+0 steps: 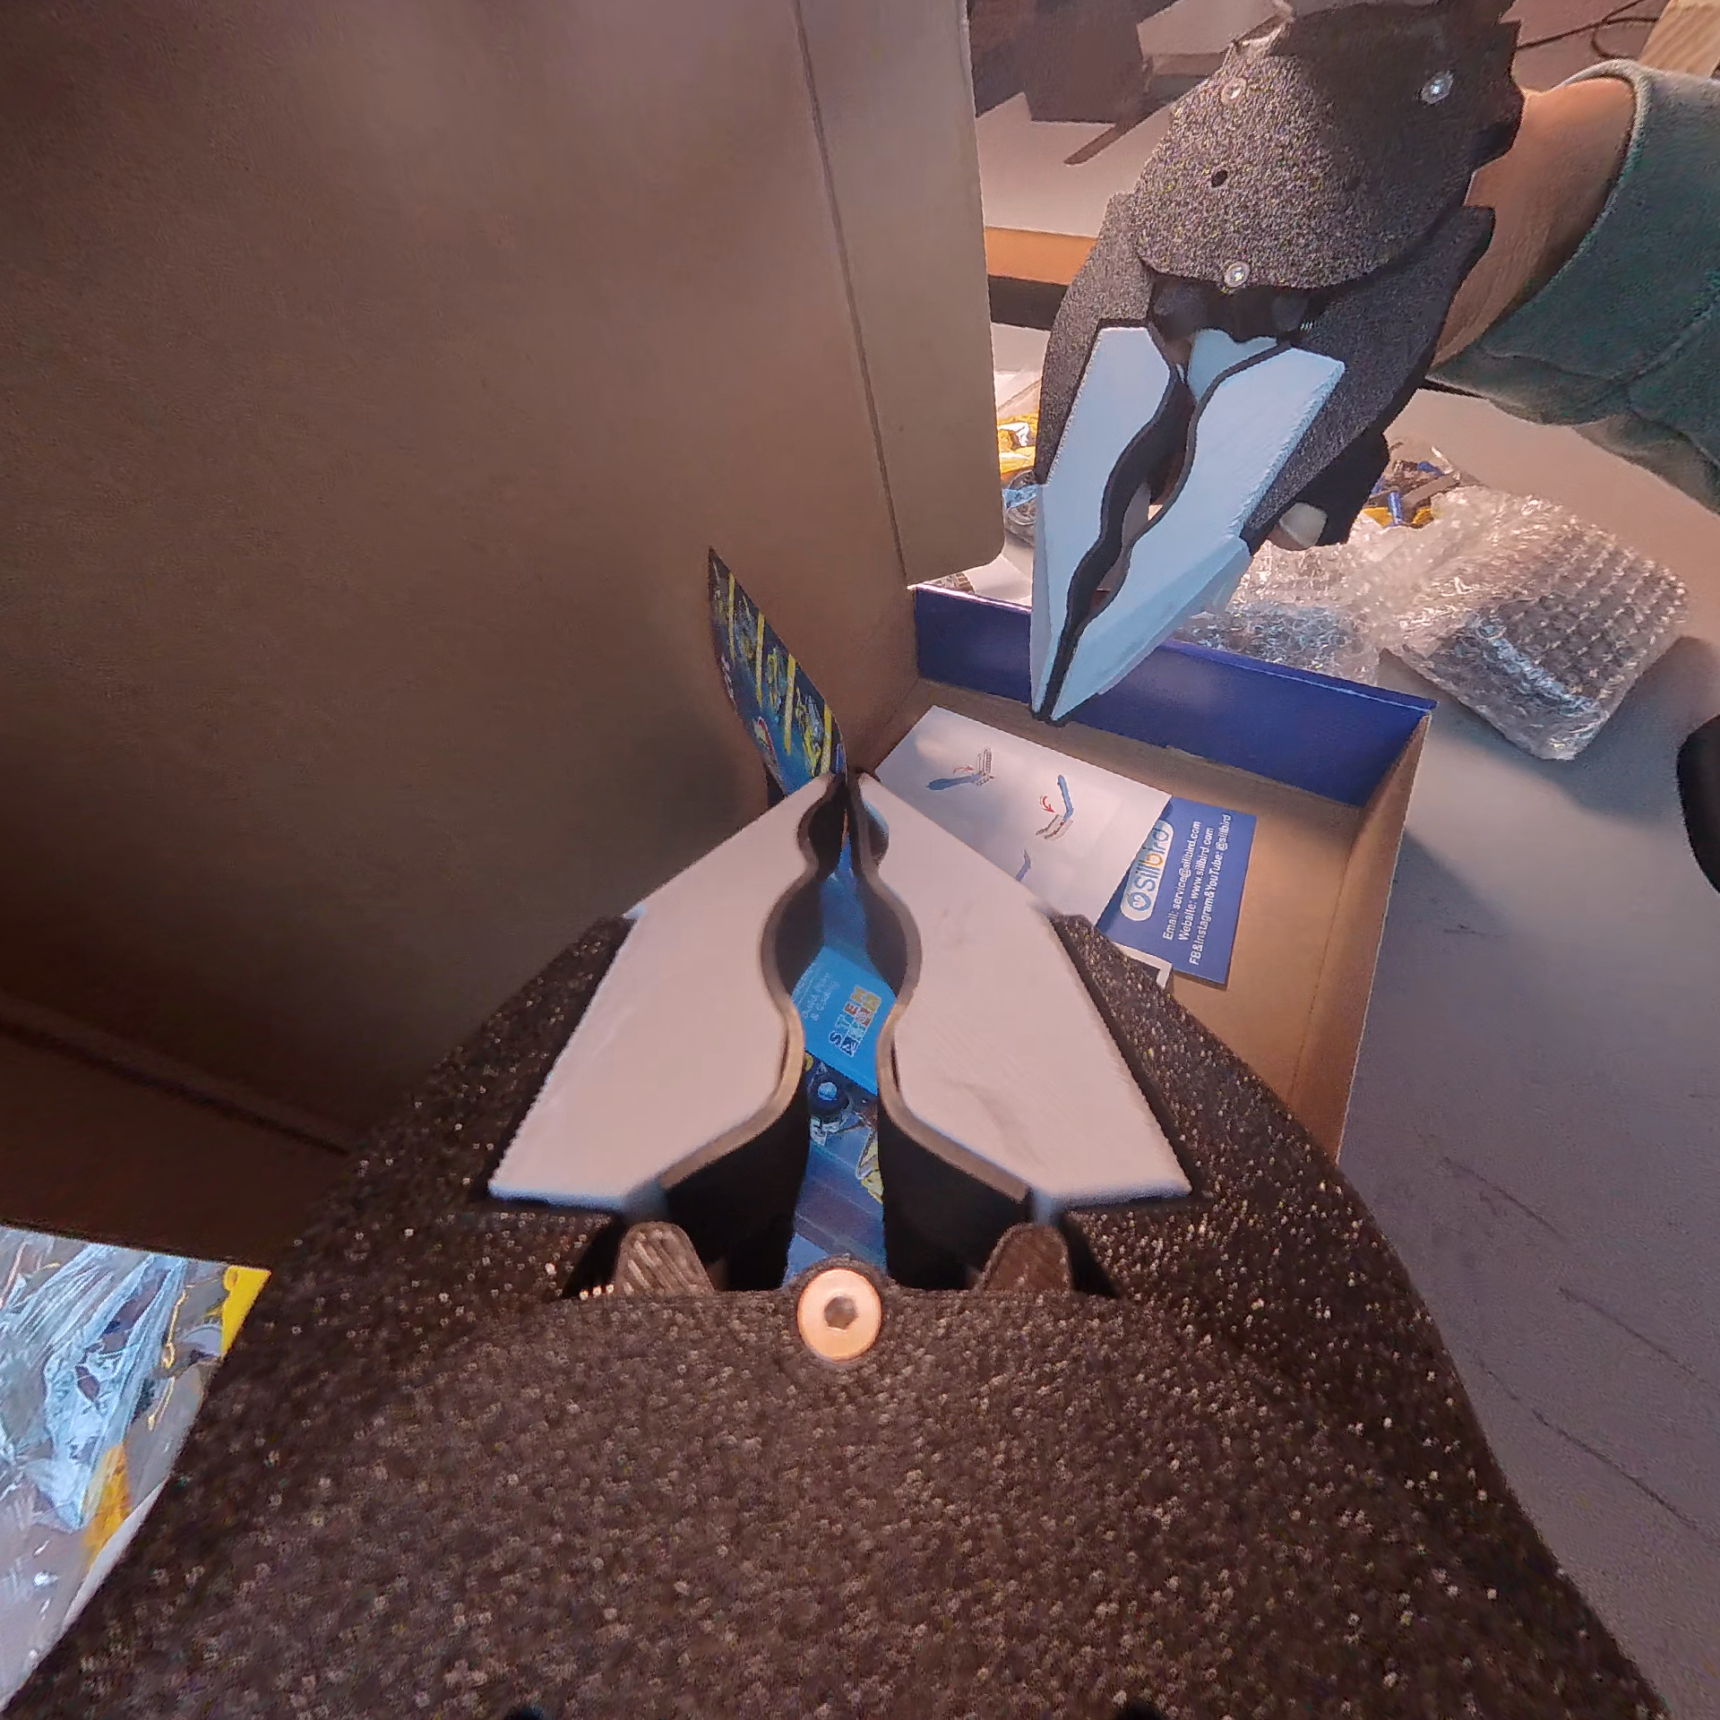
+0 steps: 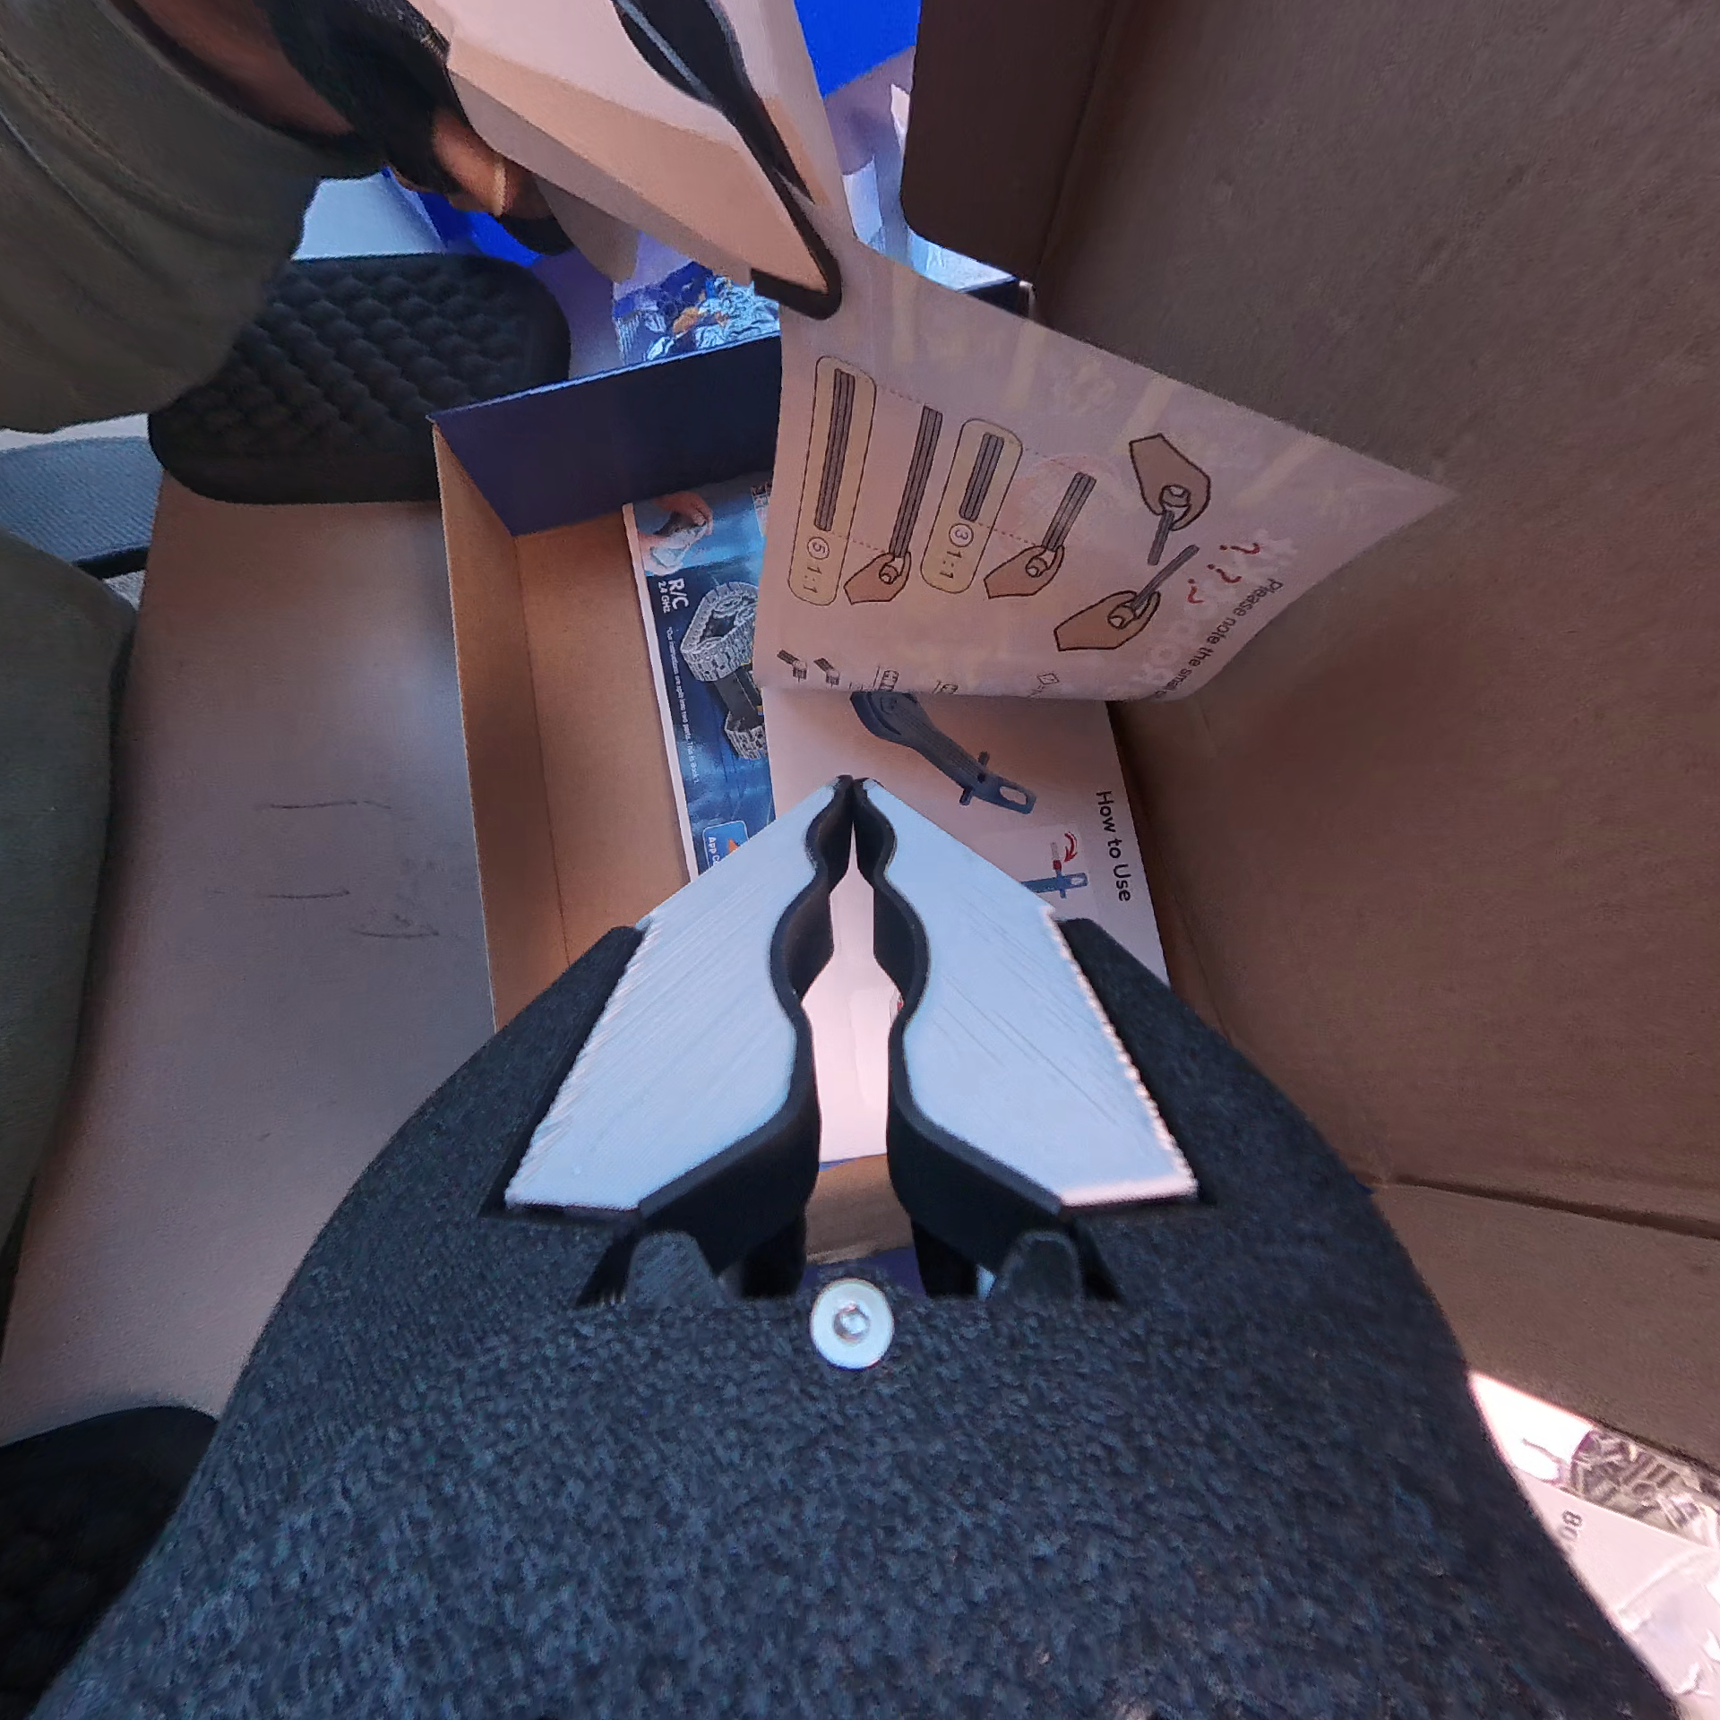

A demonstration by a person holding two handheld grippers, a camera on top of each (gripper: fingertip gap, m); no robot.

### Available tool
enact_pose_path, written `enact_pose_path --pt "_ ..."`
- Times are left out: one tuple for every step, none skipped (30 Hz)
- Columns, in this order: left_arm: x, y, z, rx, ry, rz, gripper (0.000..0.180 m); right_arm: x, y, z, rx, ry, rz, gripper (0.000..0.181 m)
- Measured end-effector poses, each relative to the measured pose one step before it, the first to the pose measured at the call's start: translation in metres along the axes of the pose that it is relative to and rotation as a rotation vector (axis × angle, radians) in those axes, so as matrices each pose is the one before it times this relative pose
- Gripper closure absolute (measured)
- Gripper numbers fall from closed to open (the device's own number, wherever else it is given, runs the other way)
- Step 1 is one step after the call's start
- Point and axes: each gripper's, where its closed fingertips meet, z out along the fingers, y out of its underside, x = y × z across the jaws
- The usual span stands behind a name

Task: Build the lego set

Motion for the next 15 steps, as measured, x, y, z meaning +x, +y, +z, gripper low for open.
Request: enact_pose_path --pt "0.00041 0.00012 -0.00013 -0.0001 0.0002 0.0003 0.18 0.00002 0.00024 0.00028 -0.0036 0.0047 -0.0058 0.181" --pt "0.00068 0.00011 -0.00019 0.0002 0.0018 0.0001 0.18 0.00049 0.00135 0.00063 -0.0083 0.0084 -0.008 0.181" --pt "0.00139 0.00005 -0.00018 0.0014 0.0051 0.0005 0.18 0.00115 0.00203 0.00081 -0.0092 0.0145 -0.0126 0.181" --pt "0.00257 -0.00043 0.00009 0.0041 0.0108 0.0022 0.179 0.00155 0.00166 0.00063 -0.0028 0.0195 -0.0139 0.181" --pt "0.00599 -0.00097 0.00067 0.0083 0.0279 0.0068 0.174 0.00069 0.00124 0.00003 0.0025 0.0149 -0.0061 0.181" --pt "0.01368 -0.00161 0.00132 0.0119 0.0705 0.0098 0.163 0.00025 0.00087 -0.00084 0.0071 0.013 0.0025 0.179" --pt "0.0201 -0.0025 0.00162 0.015 0.1084 -0.0007 0.151 0.00043 0.00116 -0.00223 0.009 0.0156 0.008 0.174" --pt "0.01745 -0.00345 0.0015 0.0188 0.0935 -0.0079 0.148 0.00026 0.00134 -0.00336 0.0135 0.0163 0.0087 0.17" --pt "0.00854 -0.00282 0.00043 0.0161 0.0408 0.0018 0.149 0.00049 0.00262 -0.00449 0.0118 0.0184 0.0126 0.166" --pt "0.00002 -0.00096 -0.00144 0.0025 -0.0058 0.0119 0.15 0.00142 0.00444 -0.00532 0.0066 0.0239 0.0145 0.161" --pt "-0.00568 0.0014 -0.00282 -0.0115 -0.0314 0.0124 0.152 0.00205 0.00512 -0.00603 0.009 0.0271 0.012 0.157" --pt "-0.00875 0.00343 -0.00299 -0.0206 -0.0419 0.007 0.155 0.00329 0.00514 -0.00649 0.0125 0.0315 0.017 0.155" --pt "-0.00959 0.00594 -0.0019 -0.0321 -0.0429 0.0014 0.157 0.00455 0.00494 -0.00656 0.0112 0.0366 0.0225 0.153" --pt "-0.0083 0.00933 0.00026 -0.0503 -0.0343 -0.0011 0.158 0.00641 0.00477 -0.0065 0.0078 0.0476 0.0214 0.152" --pt "-0.00629 0.01284 0.00268 -0.0706 -0.0218 -0.0002 0.157 0.0077 0.00353 -0.00618 0.0063 0.0576 0.0124 0.15"
